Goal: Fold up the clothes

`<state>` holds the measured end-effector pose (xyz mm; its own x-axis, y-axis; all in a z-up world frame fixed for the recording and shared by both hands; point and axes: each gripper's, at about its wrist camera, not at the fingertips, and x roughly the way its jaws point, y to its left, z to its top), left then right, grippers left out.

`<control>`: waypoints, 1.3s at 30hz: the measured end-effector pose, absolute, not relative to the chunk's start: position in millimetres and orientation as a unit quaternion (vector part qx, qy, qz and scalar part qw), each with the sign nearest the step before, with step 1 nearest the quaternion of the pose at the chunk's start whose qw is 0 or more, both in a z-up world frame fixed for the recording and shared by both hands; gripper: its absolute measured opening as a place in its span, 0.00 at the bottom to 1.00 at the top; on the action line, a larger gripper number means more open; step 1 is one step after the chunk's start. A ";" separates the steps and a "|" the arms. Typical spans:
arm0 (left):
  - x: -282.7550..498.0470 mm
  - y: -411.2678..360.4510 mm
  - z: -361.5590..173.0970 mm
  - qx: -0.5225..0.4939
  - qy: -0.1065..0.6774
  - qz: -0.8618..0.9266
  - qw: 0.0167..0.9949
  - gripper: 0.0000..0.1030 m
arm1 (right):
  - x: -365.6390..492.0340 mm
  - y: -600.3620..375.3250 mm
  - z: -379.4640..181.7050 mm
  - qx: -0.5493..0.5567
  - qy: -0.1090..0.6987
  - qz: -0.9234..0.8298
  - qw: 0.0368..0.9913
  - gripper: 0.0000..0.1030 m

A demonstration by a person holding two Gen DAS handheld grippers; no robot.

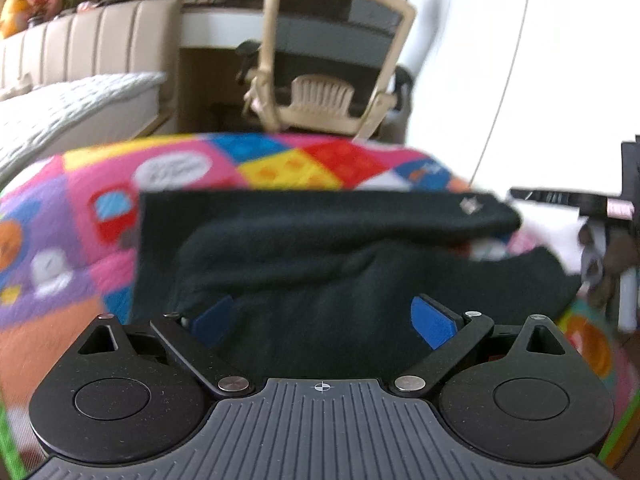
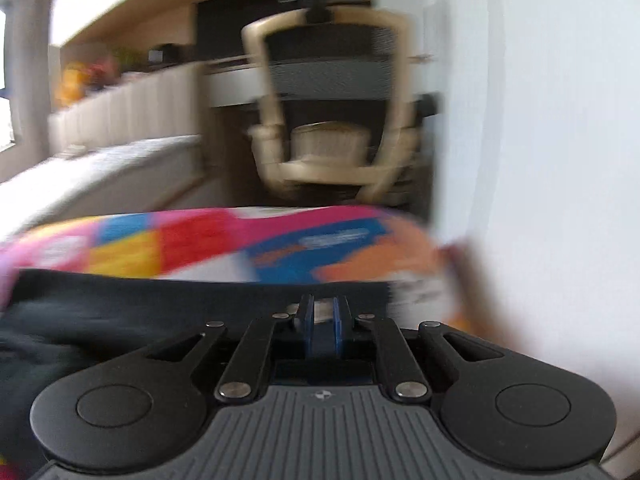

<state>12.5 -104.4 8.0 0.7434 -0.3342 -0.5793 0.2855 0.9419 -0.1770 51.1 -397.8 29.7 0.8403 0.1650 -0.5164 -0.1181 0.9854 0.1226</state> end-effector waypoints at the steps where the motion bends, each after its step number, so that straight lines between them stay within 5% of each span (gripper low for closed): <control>1: 20.9 -110.2 11.1 -0.042 0.314 -0.178 0.932 0.96 | 52.4 -389.2 28.9 0.059 0.282 0.098 0.953 0.10; 10: 103.9 -145.2 -17.7 -0.066 0.374 -0.106 0.919 0.96 | 90.4 -346.3 -8.6 0.070 0.340 0.130 0.929 0.09; 20: 22.0 -95.6 -0.8 -0.084 0.338 -0.096 0.933 0.96 | -4.2 -405.4 3.8 0.071 0.310 0.105 0.942 0.39; 39: -12.9 -76.5 -23.2 -0.059 0.333 -0.075 0.938 0.98 | -15.7 -436.1 -14.0 0.054 0.313 0.045 0.947 0.46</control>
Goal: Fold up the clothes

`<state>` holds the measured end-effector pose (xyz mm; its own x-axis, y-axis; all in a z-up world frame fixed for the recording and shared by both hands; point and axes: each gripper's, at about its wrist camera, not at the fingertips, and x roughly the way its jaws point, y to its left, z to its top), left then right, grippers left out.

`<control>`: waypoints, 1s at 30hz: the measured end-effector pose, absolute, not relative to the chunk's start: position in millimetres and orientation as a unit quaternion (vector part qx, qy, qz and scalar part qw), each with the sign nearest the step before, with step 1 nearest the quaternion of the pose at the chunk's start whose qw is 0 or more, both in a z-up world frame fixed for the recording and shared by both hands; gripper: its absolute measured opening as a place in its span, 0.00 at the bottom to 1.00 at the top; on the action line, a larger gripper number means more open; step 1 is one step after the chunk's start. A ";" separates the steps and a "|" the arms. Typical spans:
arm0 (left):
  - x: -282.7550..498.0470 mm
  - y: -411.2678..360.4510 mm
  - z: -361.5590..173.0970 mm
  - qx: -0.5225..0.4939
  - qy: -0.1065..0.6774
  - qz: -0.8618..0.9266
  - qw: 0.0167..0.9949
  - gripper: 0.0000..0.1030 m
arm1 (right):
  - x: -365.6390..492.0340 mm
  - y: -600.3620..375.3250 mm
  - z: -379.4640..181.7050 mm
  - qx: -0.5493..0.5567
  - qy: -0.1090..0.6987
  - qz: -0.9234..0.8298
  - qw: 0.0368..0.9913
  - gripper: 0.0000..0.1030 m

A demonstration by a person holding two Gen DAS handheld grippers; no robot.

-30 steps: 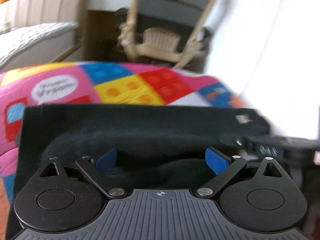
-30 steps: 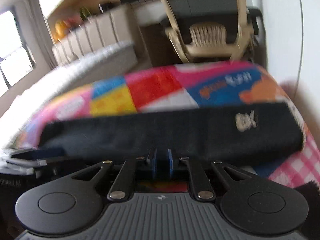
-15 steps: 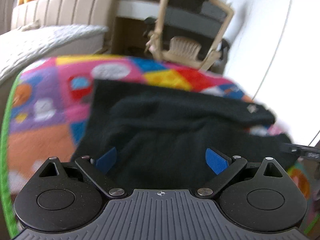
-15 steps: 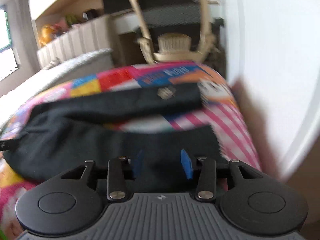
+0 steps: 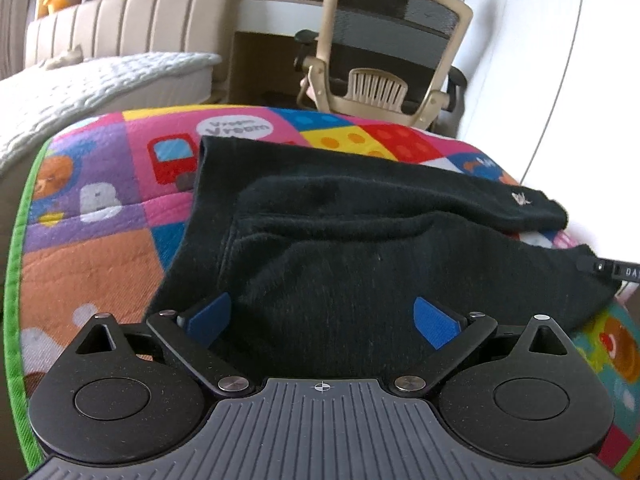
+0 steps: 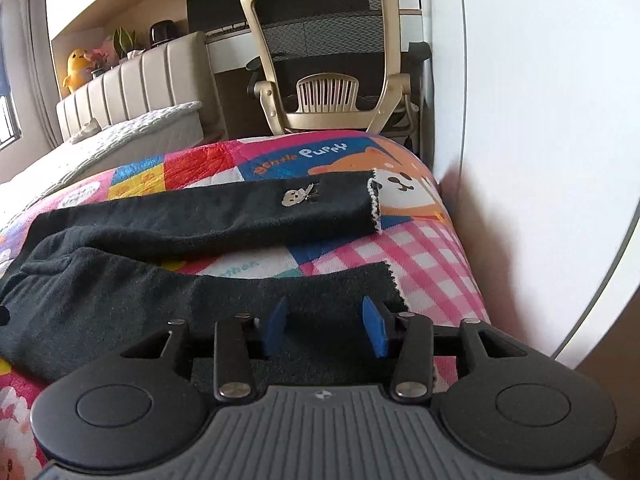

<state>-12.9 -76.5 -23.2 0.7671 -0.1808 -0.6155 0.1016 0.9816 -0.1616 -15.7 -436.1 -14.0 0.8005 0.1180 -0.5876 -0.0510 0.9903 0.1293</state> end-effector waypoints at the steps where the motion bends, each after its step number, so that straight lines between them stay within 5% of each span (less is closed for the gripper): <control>1: -14.4 -77.5 -23.2 -0.059 0.333 -0.072 0.938 0.98 | -19.6 -435.4 -12.6 0.060 0.310 0.040 0.948 0.52; 4: -22.6 -83.7 -17.5 -0.061 0.332 -0.042 0.940 0.98 | -43.2 -434.1 -4.2 0.099 0.298 0.039 0.949 0.80; 8: -65.9 -104.8 11.1 -0.066 0.277 -0.036 0.958 0.99 | -93.5 -428.9 15.6 0.159 0.264 0.079 0.948 1.00; 18: -163.2 -166.0 64.0 0.027 0.143 -0.044 0.988 1.00 | -202.9 -378.5 63.4 0.144 0.156 0.072 0.975 1.00; 30: -188.2 -176.7 43.8 0.010 0.218 -0.030 0.975 1.00 | -238.5 -347.4 55.9 0.082 0.190 0.045 0.977 1.00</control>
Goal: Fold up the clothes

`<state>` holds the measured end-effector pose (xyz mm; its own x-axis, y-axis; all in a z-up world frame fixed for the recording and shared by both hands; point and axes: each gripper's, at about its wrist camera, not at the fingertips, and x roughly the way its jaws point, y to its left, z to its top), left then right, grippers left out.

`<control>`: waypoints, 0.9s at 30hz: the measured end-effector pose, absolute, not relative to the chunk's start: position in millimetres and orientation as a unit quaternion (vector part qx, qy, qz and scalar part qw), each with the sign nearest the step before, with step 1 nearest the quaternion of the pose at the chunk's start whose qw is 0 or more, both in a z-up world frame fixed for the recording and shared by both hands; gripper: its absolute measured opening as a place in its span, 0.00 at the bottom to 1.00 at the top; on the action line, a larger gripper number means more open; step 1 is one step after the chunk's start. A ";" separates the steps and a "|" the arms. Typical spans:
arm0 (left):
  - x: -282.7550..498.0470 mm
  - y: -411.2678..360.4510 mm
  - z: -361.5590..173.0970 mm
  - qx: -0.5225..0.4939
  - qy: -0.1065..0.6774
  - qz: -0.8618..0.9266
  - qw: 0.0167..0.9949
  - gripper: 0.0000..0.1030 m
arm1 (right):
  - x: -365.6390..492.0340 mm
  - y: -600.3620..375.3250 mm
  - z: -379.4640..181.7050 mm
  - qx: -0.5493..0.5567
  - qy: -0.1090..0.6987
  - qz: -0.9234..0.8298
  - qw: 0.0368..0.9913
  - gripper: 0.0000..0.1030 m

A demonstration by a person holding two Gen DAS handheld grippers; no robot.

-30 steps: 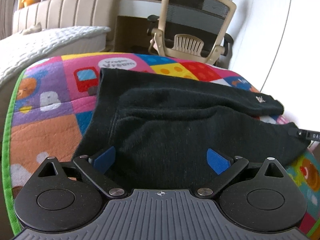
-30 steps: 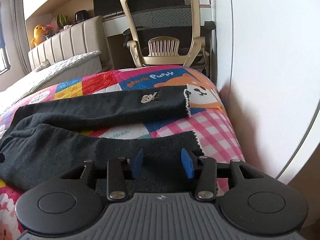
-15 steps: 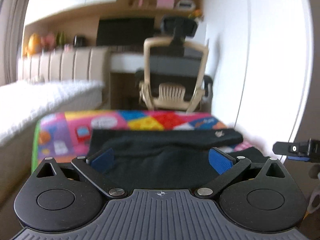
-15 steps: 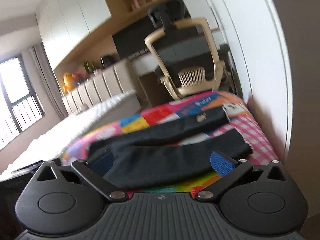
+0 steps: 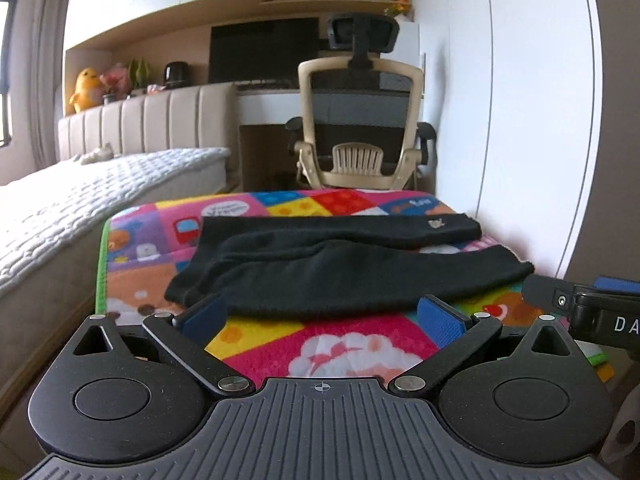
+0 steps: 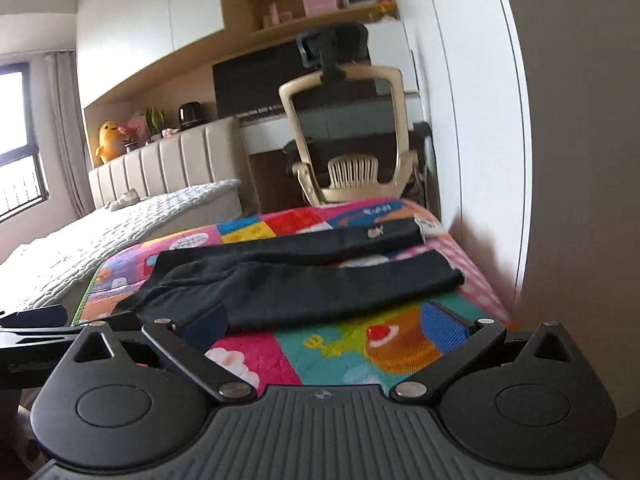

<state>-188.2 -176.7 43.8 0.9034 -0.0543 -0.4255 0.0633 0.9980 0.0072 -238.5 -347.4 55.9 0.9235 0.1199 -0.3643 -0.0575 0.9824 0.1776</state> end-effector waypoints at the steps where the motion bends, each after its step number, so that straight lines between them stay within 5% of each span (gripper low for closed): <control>1: -189.0 -176.5 42.8 0.012 0.219 -0.029 0.975 1.00 | -238.1 -346.7 56.0 0.080 0.191 0.050 0.977 1.00; 27: -188.7 -168.7 37.3 -0.005 0.249 -0.024 0.968 1.00 | -226.6 -335.6 47.3 0.041 0.232 0.052 0.971 1.00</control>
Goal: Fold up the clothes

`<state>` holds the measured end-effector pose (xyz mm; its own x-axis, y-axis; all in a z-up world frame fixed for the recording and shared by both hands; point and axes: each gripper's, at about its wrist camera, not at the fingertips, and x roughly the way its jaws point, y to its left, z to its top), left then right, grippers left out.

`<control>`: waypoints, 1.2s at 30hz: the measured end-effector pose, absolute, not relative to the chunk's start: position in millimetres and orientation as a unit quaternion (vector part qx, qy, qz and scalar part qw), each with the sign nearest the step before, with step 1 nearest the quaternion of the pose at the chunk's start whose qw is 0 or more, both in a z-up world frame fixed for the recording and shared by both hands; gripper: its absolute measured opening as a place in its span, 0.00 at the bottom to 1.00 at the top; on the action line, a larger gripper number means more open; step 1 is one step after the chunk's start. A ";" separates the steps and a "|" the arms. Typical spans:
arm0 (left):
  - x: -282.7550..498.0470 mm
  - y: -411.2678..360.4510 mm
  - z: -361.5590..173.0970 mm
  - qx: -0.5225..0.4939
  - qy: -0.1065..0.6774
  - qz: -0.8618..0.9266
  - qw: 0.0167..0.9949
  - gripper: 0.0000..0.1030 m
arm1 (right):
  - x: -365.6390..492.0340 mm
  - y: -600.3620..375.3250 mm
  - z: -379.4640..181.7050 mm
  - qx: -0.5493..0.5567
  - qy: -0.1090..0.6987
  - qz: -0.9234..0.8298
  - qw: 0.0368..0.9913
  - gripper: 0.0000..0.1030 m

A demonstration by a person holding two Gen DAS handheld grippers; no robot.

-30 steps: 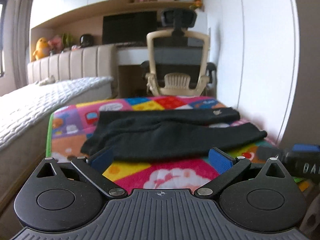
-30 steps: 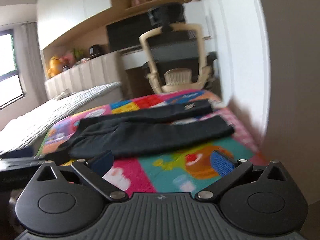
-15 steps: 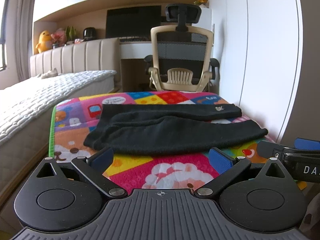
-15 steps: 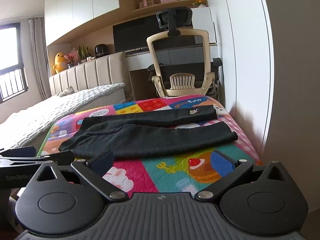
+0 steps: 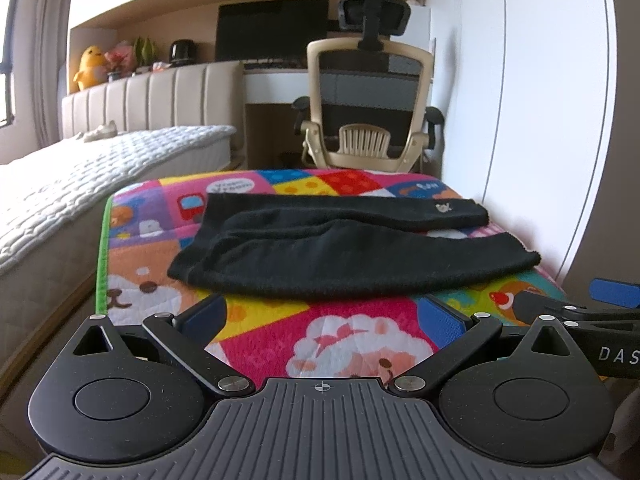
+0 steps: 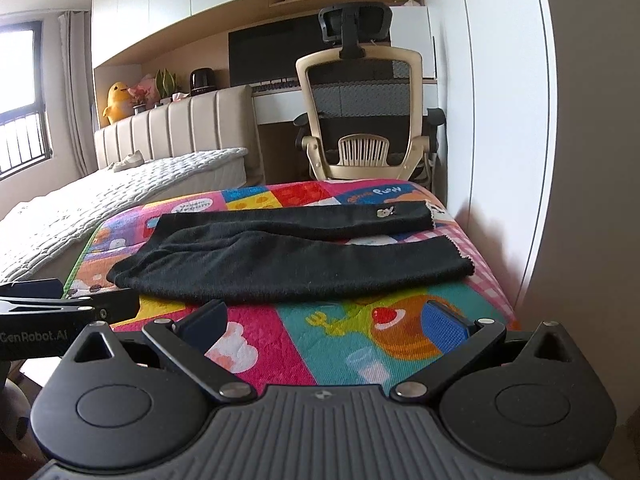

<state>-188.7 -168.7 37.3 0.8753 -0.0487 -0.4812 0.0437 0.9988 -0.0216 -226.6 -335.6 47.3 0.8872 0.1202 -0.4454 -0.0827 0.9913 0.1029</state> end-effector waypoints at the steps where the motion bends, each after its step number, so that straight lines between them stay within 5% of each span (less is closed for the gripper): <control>1: -188.2 -168.7 36.9 -0.005 0.250 -0.024 0.968 1.00 | -226.1 -335.6 46.9 0.041 0.234 0.053 0.970 1.00; 36: -180.9 -169.0 28.7 -0.011 0.287 -0.023 0.957 1.00 | -215.4 -336.0 39.7 0.045 0.267 0.059 0.961 1.00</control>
